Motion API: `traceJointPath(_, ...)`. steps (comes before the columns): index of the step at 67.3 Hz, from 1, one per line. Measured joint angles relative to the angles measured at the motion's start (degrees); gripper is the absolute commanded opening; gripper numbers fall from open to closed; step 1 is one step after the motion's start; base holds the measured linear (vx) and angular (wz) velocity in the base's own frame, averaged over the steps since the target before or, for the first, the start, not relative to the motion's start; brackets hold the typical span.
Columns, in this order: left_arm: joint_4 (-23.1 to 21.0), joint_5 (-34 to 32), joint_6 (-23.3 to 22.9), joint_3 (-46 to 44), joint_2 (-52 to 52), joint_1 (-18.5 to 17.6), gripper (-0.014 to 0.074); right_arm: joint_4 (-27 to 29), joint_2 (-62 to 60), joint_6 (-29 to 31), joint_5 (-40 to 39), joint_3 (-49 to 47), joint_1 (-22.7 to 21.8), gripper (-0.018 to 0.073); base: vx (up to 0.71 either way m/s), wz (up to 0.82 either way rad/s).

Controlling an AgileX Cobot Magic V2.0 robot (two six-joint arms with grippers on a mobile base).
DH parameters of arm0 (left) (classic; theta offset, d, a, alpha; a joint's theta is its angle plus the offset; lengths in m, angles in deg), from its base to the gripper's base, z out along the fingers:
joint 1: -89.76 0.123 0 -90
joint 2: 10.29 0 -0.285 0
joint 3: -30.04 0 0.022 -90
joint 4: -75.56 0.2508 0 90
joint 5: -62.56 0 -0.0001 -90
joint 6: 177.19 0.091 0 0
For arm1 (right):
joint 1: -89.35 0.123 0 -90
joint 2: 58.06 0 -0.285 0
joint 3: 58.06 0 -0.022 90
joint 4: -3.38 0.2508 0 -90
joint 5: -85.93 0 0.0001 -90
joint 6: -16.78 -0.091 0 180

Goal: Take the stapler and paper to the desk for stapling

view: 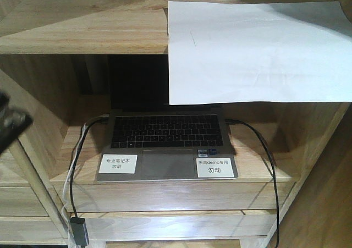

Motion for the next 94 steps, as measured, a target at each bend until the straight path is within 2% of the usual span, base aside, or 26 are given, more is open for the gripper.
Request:
traceJointPath(12, -0.1, -1.3, 0.1, 9.7, -9.5, 0.0, -0.0008, 0.0, 0.0, 0.0, 0.0, 0.0, 0.0, -0.0009, 0.0, 0.0)
traceJointPath(34, -0.2, -1.3, 0.1, 21.2, -21.0, 0.0, -0.0008, 0.0, 0.0, 0.0, 0.0, 0.0, 0.0, -0.0009, 0.0, 0.0)
traceJointPath(59, -0.2, 4.1, 0.1, 22.3, -21.6, 0.0, -0.0008, 0.0, 0.0, 0.0, 0.0, 0.0, 0.0, -0.0009, 0.0, 0.0)
traceJointPath(94, -0.2, 4.4, 0.1, 22.3, -21.6, 0.0, -0.0006, 0.0, 0.0, 0.0, 0.0, 0.0, 0.0, -0.0009, 0.0, 0.0)
